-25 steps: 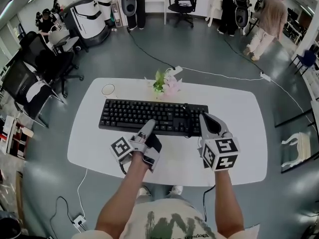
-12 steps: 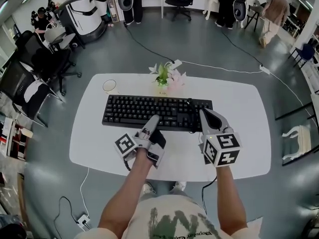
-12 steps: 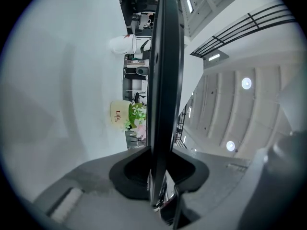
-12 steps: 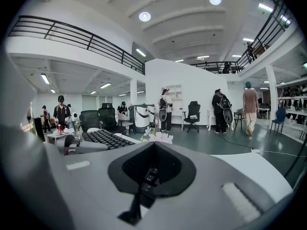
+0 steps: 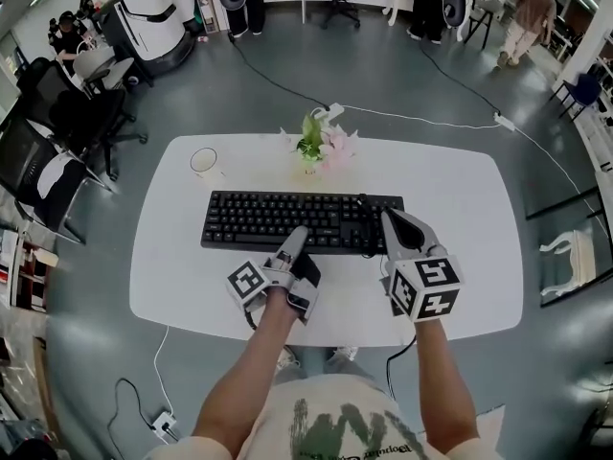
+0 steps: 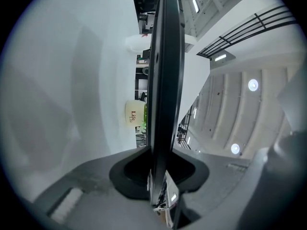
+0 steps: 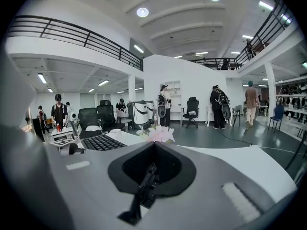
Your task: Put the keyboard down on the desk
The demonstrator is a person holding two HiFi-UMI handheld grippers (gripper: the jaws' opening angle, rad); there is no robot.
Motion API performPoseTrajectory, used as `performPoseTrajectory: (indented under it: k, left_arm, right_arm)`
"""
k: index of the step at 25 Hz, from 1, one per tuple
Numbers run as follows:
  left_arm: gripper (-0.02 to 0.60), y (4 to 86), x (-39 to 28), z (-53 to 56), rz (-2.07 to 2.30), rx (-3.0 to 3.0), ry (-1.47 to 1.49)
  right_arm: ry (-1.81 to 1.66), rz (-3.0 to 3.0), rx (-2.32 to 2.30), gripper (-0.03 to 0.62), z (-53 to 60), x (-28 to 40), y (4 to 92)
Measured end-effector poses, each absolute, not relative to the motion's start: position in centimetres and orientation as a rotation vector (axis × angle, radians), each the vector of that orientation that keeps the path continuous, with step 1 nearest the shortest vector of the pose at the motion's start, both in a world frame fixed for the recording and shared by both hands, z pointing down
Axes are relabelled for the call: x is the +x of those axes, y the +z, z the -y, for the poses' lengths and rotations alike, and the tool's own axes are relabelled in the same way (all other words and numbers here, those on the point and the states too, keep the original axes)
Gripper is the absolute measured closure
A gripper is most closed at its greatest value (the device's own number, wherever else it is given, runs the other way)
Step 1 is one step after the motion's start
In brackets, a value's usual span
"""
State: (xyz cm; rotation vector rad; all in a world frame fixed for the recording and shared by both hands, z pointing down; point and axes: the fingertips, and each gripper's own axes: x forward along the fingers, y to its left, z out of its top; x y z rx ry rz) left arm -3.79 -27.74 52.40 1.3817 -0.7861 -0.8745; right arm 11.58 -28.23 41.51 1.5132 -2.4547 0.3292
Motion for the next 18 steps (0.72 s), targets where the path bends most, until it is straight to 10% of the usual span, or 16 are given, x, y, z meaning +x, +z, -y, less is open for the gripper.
performPoseTrajectory:
  k: [18]
  left_arm:
    - [0.491,58.6,-3.4,28.1,0.798,1.289,-0.792]
  right_arm:
    - [0.409,2.392,1.513,0.595,27.9,11.3,44.2]
